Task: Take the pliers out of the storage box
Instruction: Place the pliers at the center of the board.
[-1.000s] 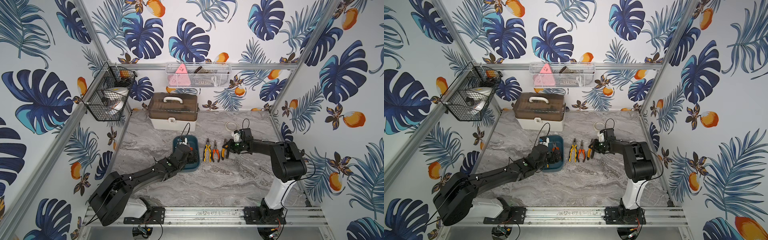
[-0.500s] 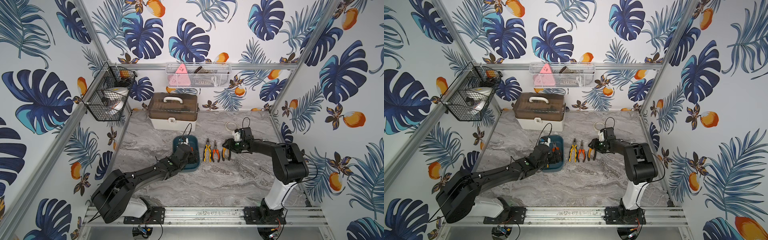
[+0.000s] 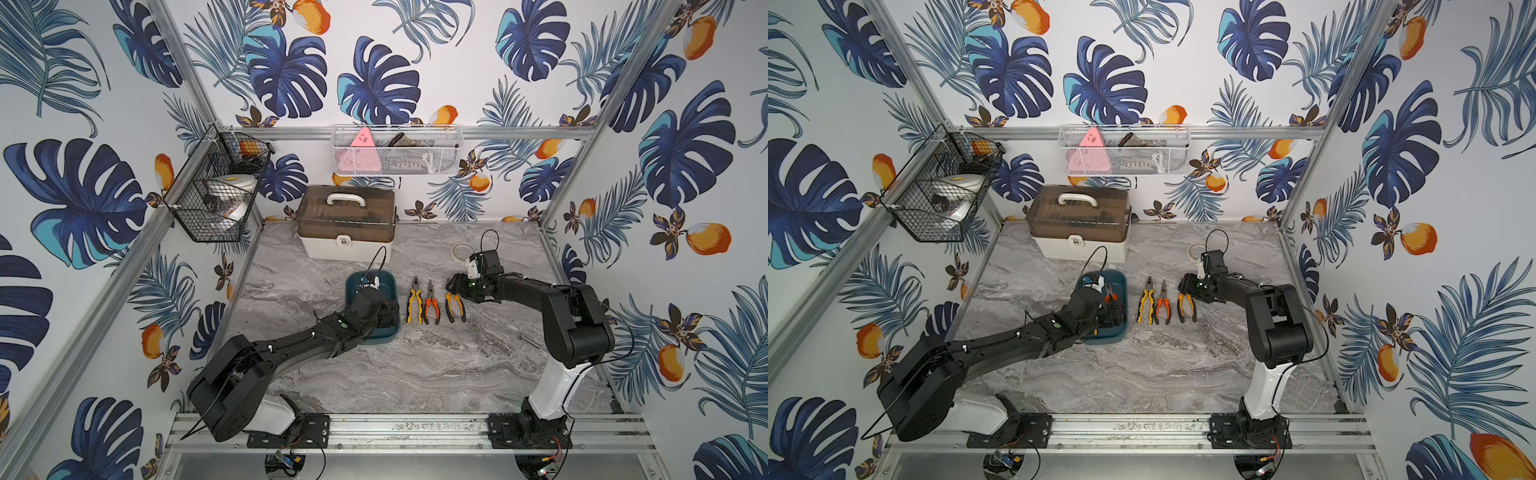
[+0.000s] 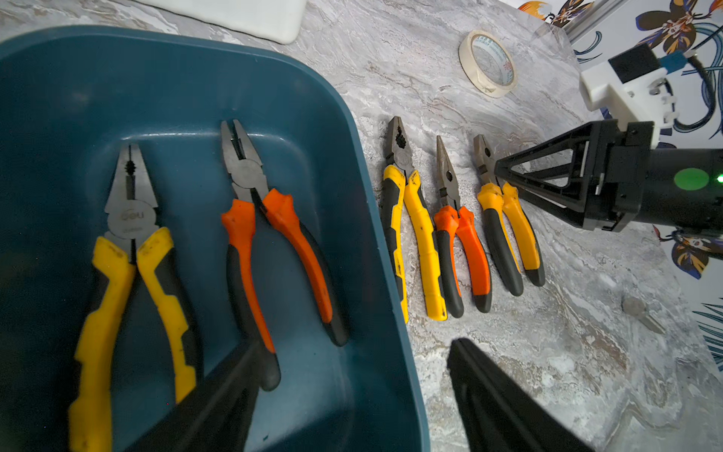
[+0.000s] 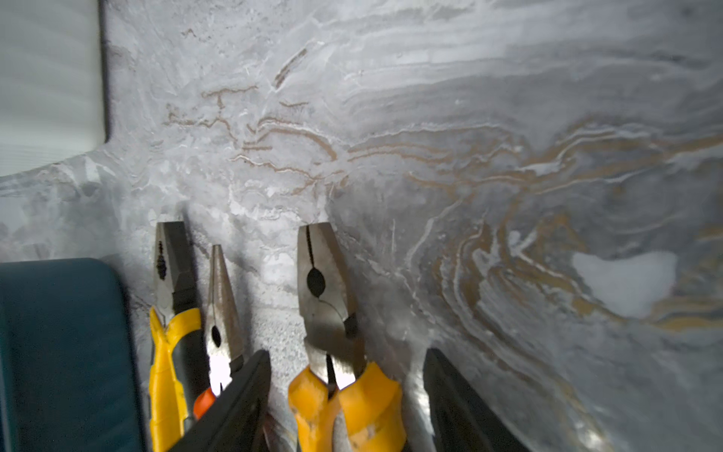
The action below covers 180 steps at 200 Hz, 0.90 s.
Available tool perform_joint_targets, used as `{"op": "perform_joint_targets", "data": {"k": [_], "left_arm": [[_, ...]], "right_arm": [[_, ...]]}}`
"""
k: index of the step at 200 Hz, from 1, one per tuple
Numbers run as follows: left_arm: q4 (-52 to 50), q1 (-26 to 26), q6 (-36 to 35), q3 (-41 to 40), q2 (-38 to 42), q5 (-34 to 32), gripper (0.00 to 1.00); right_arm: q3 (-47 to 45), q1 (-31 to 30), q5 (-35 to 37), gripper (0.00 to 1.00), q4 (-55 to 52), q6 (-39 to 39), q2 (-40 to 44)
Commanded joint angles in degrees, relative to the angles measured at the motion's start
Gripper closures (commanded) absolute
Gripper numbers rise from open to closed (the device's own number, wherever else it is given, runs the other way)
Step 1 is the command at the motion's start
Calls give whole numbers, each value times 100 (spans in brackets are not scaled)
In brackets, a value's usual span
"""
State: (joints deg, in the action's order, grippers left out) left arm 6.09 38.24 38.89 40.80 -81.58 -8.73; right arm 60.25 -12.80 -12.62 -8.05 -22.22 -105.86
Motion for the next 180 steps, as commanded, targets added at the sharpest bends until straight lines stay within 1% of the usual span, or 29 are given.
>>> {"op": "perform_joint_targets", "data": {"k": [1,33,84,128,180], "left_arm": [[59,4,-64,72,-50,73,17],[68,0,-57,92,-95,119,17],[50,2,-55,91,-87,116,17],[58,1,-56,95,-86,127,17],[50,5,-48,99,-86,144,17]], "right_arm": [[13,-110,715,34,-876,0,30],[84,-443,1113,36,-1043,-58,31],[-27,-635,1253,40,-955,-329,-53],[-124,-740,1419,45,-1026,-626,64],[-250,-889,1473,46,-974,-879,163]]}}
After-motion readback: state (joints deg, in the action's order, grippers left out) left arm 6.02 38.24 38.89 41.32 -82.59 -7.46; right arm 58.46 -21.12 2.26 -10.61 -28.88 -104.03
